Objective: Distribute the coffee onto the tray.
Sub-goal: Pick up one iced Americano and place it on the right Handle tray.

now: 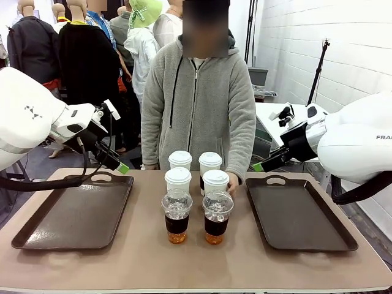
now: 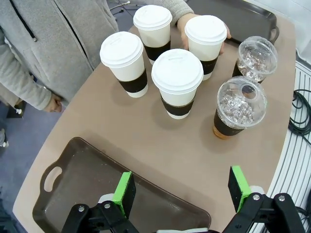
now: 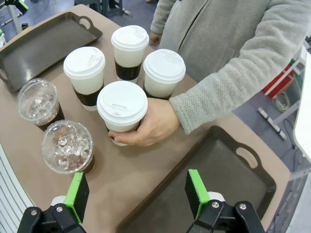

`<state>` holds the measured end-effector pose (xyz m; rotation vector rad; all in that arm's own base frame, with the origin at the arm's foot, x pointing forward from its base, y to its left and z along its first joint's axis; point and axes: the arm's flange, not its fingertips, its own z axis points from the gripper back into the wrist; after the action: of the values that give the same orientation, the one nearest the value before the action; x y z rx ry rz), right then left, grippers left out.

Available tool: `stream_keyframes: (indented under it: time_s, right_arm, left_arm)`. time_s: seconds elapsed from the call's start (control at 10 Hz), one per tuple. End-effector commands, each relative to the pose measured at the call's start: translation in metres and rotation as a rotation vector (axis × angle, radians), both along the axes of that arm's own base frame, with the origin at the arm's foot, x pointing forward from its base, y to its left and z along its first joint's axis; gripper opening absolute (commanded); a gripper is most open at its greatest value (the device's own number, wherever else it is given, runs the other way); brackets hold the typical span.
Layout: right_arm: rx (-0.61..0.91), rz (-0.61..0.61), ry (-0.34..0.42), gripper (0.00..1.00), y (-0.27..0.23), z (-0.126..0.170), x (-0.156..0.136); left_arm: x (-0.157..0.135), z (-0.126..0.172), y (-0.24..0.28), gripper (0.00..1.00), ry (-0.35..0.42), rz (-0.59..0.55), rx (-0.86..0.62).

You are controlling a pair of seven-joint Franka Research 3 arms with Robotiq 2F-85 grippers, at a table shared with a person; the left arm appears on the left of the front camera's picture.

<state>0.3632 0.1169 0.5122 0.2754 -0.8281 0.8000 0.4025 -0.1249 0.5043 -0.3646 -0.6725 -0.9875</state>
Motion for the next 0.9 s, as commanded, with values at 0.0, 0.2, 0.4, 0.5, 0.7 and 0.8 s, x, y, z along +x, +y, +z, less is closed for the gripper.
stream_keyframes:
  time_s: [0.0,0.2,0.4,0.5,0.7,0.8]
  right_arm:
    - [0.005,0.002,0.001,1.0,-0.0006,0.0001,-0.0001]
    - [0.005,0.002,0.001,1.0,-0.0006,0.0001,-0.0001]
    - [0.005,0.002,0.001,1.0,-0.0006,0.0001,-0.0001]
    - [0.005,0.002,0.001,1.0,-0.0006,0.0001,-0.0001]
    - [0.005,0.002,0.001,1.0,-0.0006,0.0001,-0.0001]
    - [0.005,0.002,0.001,1.0,-0.0006,0.0001,-0.0001]
  left_arm:
    - [0.0016,-0.0032,0.0033,1.0,-0.009,-0.027,-0.018]
    - [0.0016,-0.0032,0.0033,1.0,-0.009,-0.027,-0.018]
    - [0.0016,-0.0032,0.0033,1.0,-0.009,-0.027,-0.018]
    - [0.0016,-0.0032,0.0033,1.0,-0.009,-0.027,-0.018]
    - [0.0016,-0.0032,0.0033,1.0,-0.009,-0.027,-0.018]
    - [0.0016,-0.0032,0.0033,1.0,-0.009,-0.027,-0.018]
